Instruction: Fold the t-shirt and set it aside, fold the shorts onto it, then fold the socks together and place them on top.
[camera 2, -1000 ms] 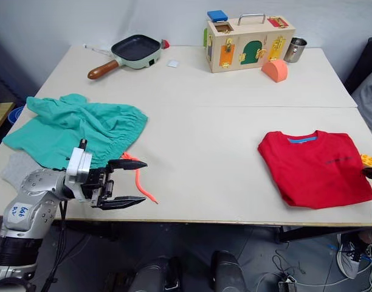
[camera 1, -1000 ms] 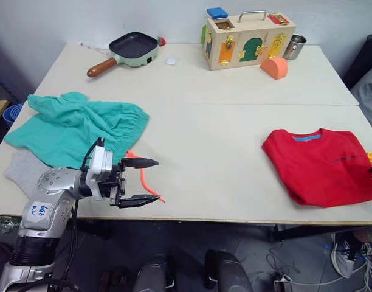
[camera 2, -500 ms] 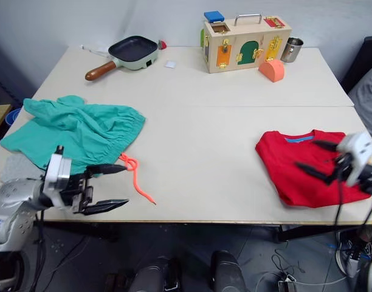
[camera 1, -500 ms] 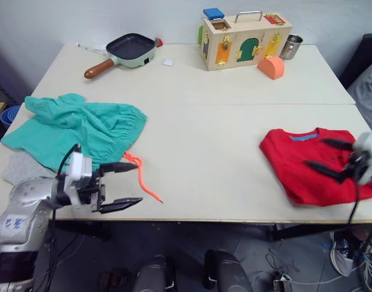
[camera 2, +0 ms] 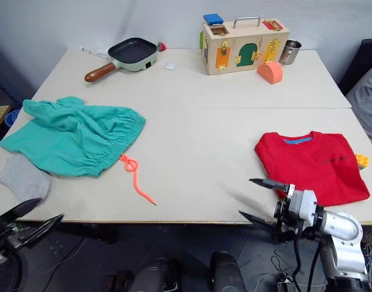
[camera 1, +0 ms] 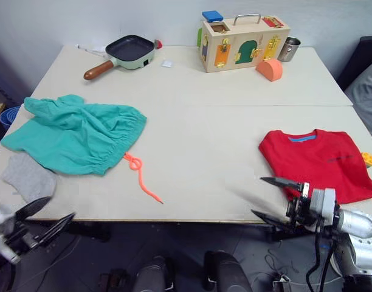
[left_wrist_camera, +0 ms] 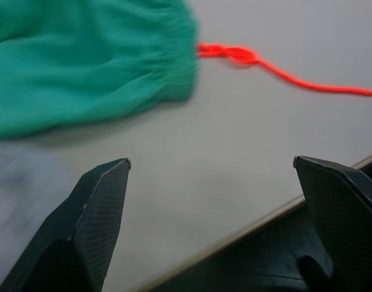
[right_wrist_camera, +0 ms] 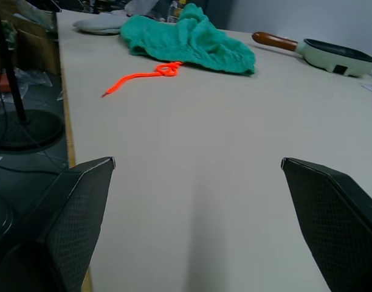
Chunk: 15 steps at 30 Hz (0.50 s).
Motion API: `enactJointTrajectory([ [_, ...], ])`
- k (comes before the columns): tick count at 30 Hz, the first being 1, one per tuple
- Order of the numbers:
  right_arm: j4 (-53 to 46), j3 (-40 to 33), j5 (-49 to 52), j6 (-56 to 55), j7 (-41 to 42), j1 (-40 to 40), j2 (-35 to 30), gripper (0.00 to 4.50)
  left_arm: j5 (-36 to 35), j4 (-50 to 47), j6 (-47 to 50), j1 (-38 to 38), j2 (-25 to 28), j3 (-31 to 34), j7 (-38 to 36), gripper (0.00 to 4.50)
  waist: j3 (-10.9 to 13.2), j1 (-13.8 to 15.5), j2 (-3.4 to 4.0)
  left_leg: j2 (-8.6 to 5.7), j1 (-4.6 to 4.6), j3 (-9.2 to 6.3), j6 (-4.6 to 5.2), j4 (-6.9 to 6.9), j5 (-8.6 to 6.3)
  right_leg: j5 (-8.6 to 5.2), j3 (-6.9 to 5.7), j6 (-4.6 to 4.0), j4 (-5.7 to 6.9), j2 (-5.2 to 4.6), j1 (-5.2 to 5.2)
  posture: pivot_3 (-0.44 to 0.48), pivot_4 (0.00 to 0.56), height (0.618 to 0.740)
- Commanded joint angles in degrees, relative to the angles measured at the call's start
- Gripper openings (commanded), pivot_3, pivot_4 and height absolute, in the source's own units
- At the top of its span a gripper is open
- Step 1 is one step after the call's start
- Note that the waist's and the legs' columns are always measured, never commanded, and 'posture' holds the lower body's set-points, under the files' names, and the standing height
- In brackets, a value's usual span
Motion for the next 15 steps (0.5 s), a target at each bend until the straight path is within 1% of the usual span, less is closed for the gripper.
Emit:
enactJointTrajectory([
  [1, -0.5, 0.6, 3.2, -2.0, 4.4, 1.3, -0.1, 4.48, -0.2, -1.8, -0.2, 6.0, -3.2, 4.8, 3.8, 4.50, -0.1, 0.2, -0.18, 0.00, 0.04, -0.01, 0.07, 0.01, -0.05, 0.00, 0.01, -0.01, -0.03, -0.03, 0.06, 0.000, 0.150, 0.740],
  [2, -0.5, 1.3, 3.6, -1.5, 5.4, 1.7, -0.5, 4.48, 0.0, -1.8, 0.9, 7.2, -3.8, 5.3, 5.4, 4.50, -0.2, 0.4, -0.30, -0.01, 0.06, -0.02, 0.12, 0.01, -0.09, -0.01, 0.00, -0.01, -0.07, -0.05, 0.10, 0.000, 0.150, 0.740],
  [3, -0.5, 1.9, 3.8, -1.2, 6.2, 2.1, -0.7, 4.48, 0.0, -1.7, 1.5, 7.9, -4.2, 5.7, 6.7, 4.50, -0.3, 0.5, -0.43, -0.03, 0.07, -0.07, 0.37, 0.01, -0.25, -0.01, 0.00, -0.03, -0.09, -0.08, 0.03, 0.000, 0.150, 0.740],
  [4, -0.6, 2.2, 4.0, -1.3, 6.7, 2.2, -0.6, 4.48, -0.5, -1.7, 2.3, 8.6, -4.6, 6.1, 7.5, 4.50, -0.3, 0.7, -0.51, -0.03, 0.07, -0.15, 0.41, 0.01, -0.30, -0.03, -0.01, -0.06, -0.16, -0.08, -0.13, 0.000, 0.150, 0.740],
  [6, -1.0, 2.7, 4.2, -1.0, 6.7, 2.2, -0.4, 4.48, -0.6, -1.8, 2.6, 9.6, -4.8, 6.2, 8.0, 4.50, -0.4, 0.9, -0.66, -0.03, 0.06, -0.20, 0.37, 0.01, -0.33, -0.06, 0.00, -0.11, -0.17, -0.08, -0.20, 0.000, 0.150, 0.740],
  [9, -2.1, 3.7, 4.7, -0.9, 5.9, 1.3, 0.4, 4.48, -2.2, -4.5, 4.7, 9.7, -3.5, 6.1, 8.3, 4.50, -0.4, 0.9, -0.68, -0.02, 0.02, -0.19, 0.33, 0.00, -0.36, -0.10, 0.01, -0.18, -0.16, -0.08, -0.28, 0.000, 0.150, 0.740],
  [10, -2.7, 4.0, 5.1, -0.6, 5.3, 0.9, 0.7, 4.48, -3.2, -6.0, 6.0, 9.1, -2.5, 6.0, 8.6, 4.50, -0.4, 0.9, -0.68, -0.02, 0.02, -0.19, 0.32, 0.00, -0.37, -0.10, 0.01, -0.19, -0.16, -0.08, -0.29, 0.000, 0.150, 0.740],
  [12, -4.5, 4.1, 6.1, 0.9, 3.4, -0.1, 1.1, 4.48, -2.8, -9.0, 8.1, 7.0, 1.1, 4.8, 9.4, 4.50, -0.4, 1.1, -0.71, 0.00, -0.01, -0.20, 0.29, 0.00, -0.37, -0.13, 0.00, -0.24, -0.11, -0.08, -0.33, 0.000, 0.150, 0.740],
  [15, -7.1, 4.4, 7.0, 2.7, 2.6, -0.1, 0.8, 4.48, -1.9, -12.0, 12.3, 2.3, 6.7, 2.4, 12.2, 4.50, -0.5, 1.8, -0.60, -0.01, -0.01, -0.20, 0.20, 0.00, -0.33, -0.15, 0.00, -0.28, -0.01, -0.08, -0.37, 0.000, 0.150, 0.740],
])
